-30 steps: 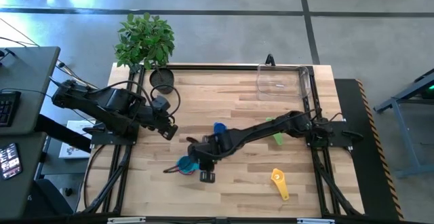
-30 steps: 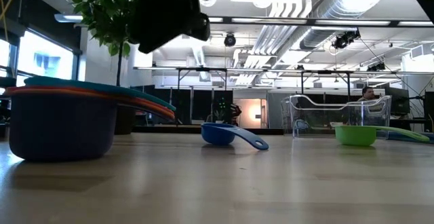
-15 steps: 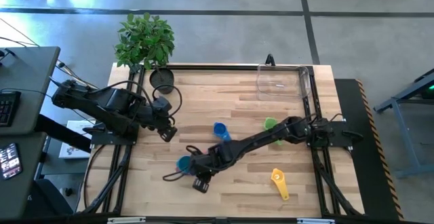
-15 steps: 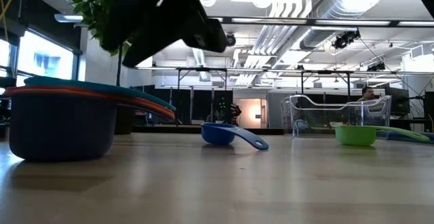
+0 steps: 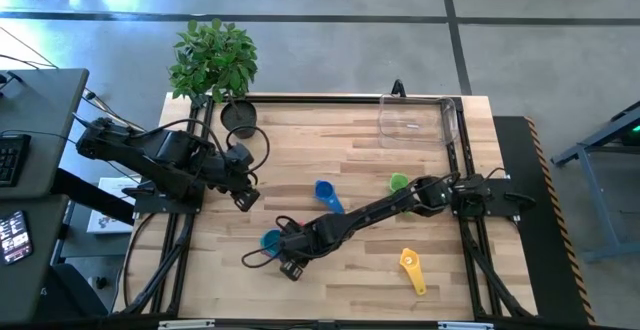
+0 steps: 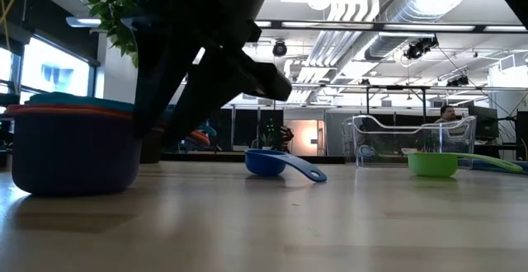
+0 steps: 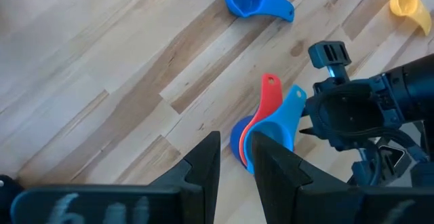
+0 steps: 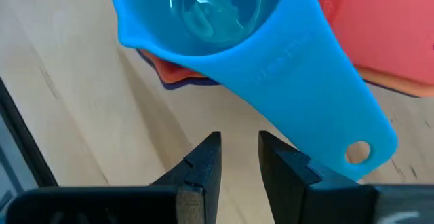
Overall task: Nest measuring cups in basket
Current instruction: Stack the light blue measuring cup on top of the red measuring cup
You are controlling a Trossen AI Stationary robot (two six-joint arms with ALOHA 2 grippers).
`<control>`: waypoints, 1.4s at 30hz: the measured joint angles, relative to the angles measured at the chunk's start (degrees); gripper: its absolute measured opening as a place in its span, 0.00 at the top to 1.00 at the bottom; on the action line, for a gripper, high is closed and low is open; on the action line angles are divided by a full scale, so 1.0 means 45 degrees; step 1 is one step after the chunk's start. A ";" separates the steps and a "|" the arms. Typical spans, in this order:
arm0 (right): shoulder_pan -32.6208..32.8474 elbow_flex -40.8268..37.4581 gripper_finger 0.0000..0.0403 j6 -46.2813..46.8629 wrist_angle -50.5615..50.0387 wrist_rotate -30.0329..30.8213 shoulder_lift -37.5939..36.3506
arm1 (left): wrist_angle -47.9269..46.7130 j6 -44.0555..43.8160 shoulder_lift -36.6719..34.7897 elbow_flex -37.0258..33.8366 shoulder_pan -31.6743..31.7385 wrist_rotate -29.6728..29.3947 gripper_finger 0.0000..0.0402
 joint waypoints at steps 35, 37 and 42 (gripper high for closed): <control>-0.1276 0.0024 0.78 -0.2082 -0.2659 0.1758 -0.1576 | -0.0097 0.1176 0.0010 0.0000 0.0000 0.0245 0.82; -0.1438 0.0024 0.78 -0.2541 -0.2879 0.1754 -0.1967 | -0.0118 0.1306 0.0010 0.0000 0.0000 0.0243 0.82; -0.2131 0.0034 0.78 -0.4086 -0.3185 0.1200 -0.2450 | -0.0162 0.1450 0.0013 0.0000 -0.0005 0.0243 0.82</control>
